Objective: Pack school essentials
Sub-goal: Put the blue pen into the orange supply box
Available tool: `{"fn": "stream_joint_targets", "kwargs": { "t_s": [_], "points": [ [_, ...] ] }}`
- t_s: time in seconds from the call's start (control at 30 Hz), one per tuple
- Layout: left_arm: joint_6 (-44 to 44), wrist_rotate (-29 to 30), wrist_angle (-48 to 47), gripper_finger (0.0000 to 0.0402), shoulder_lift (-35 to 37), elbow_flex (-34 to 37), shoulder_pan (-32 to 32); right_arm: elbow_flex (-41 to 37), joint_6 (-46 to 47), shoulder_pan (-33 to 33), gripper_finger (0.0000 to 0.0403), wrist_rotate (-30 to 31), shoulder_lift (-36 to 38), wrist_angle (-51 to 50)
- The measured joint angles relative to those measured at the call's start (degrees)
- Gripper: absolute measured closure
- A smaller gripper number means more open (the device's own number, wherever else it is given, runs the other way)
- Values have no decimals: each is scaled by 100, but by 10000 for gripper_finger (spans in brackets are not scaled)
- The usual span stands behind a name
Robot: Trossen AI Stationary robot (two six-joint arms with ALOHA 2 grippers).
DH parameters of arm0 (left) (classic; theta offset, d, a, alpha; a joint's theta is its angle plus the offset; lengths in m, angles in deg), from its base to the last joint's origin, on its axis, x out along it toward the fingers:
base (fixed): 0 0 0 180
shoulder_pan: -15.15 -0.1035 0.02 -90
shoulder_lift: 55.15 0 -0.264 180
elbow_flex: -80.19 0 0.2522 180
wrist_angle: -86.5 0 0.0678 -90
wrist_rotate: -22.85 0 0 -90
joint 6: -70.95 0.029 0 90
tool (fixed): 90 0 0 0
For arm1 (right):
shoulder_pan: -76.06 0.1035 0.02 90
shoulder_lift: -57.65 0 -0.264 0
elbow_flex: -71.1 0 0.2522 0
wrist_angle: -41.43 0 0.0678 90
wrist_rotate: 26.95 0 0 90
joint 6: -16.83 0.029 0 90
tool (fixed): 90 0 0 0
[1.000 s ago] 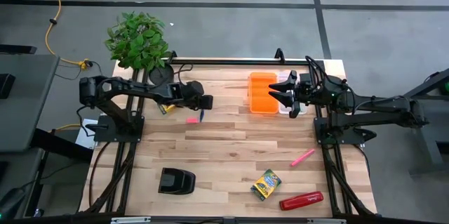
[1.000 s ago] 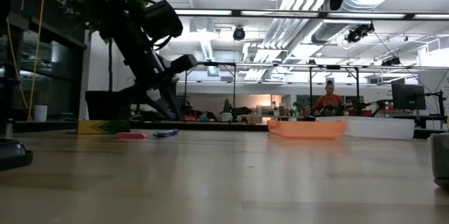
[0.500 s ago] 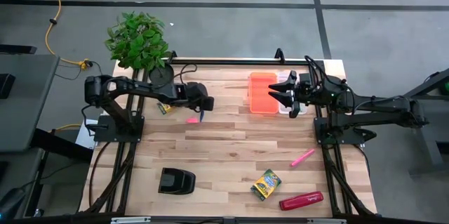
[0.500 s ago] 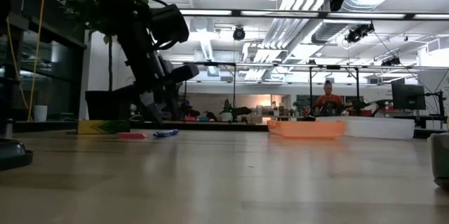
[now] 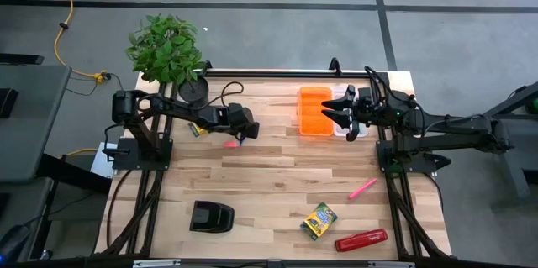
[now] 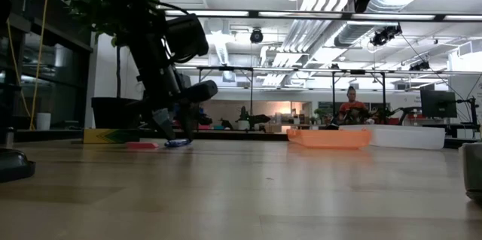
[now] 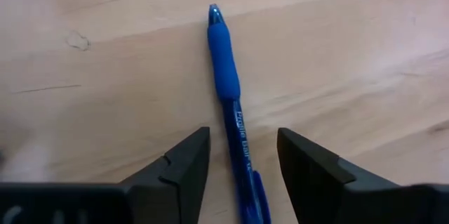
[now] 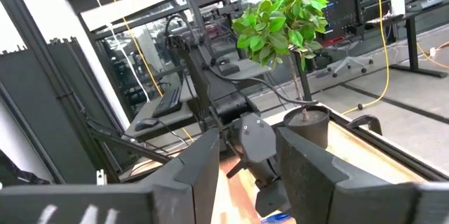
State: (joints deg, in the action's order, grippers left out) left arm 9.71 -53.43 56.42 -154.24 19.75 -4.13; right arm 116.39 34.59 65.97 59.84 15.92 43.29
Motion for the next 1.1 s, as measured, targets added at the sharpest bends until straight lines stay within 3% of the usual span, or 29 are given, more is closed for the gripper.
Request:
{"fn": "stream_joint_targets", "kwargs": {
  "t_s": [0.43, 0.73, 1.1],
  "points": [
    [1047, 225, -467, 389, -7, -4, 28, 0, 20, 0, 268, 1, 0, -36],
    [1045, 148, -430, 391, 118, 27, 23, -2, 20, 0, 268, 1, 0, -36],
    [1421, 107, -484, 391, 854, 61, -68, -2, 20, 0, 268, 1, 0, -38]
  ]
}}
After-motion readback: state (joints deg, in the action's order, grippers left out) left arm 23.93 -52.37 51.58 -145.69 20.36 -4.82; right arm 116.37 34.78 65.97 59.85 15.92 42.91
